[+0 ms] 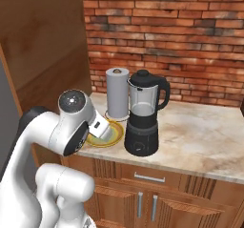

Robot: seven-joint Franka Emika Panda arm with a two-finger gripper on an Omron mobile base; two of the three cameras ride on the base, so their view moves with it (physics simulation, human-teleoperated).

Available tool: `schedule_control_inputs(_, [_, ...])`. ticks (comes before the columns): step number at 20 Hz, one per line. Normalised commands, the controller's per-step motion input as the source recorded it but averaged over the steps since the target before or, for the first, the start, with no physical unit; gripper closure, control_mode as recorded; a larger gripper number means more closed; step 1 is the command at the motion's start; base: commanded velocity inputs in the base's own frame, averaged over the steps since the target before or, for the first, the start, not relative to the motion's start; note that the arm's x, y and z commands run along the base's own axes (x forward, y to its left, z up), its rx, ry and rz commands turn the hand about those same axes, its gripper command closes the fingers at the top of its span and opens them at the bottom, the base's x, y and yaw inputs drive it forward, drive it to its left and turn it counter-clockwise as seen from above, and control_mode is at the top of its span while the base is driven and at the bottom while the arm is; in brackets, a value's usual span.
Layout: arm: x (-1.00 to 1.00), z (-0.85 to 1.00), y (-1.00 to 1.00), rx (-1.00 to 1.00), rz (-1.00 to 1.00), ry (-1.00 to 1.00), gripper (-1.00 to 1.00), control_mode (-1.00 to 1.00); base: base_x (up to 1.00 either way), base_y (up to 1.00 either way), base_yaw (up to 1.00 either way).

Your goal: Pick the apple and mango from the fridge and place them on the plate next to the blender to make a fruit smoothie.

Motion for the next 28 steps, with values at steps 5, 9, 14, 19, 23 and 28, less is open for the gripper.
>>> schedule_control_inputs(5, [0.66, -0.07, 0.14, -0.02, 0.0, 0.31, 1.0, -1.0, 0.0, 0.0, 0.0])
schedule_control_inputs(9, [0.35, -0.26, 0.31, -0.06, 0.03, 0.26, 1.0, -1.0, 0.0, 0.0, 0.0])
schedule_control_inputs(14, [0.08, -0.35, 0.12, 0.0, 0.03, 0.09, 1.0, -1.0, 0.0, 0.0, 0.0])
schedule_control_inputs(19, [0.42, -0.58, 0.05, 0.0, 0.02, 0.04, 1.0, -1.0, 0.0, 0.0, 0.0])
schedule_control_inputs(23, [0.63, -0.41, 0.0, 0.0, 0.0, 0.02, 1.0, -1.0, 0.0, 0.0, 0.0])
schedule_control_inputs(28, [0.63, -0.36, 0.01, -0.02, 0.0, 0.0, 1.0, -1.0, 0.0, 0.0, 0.0])
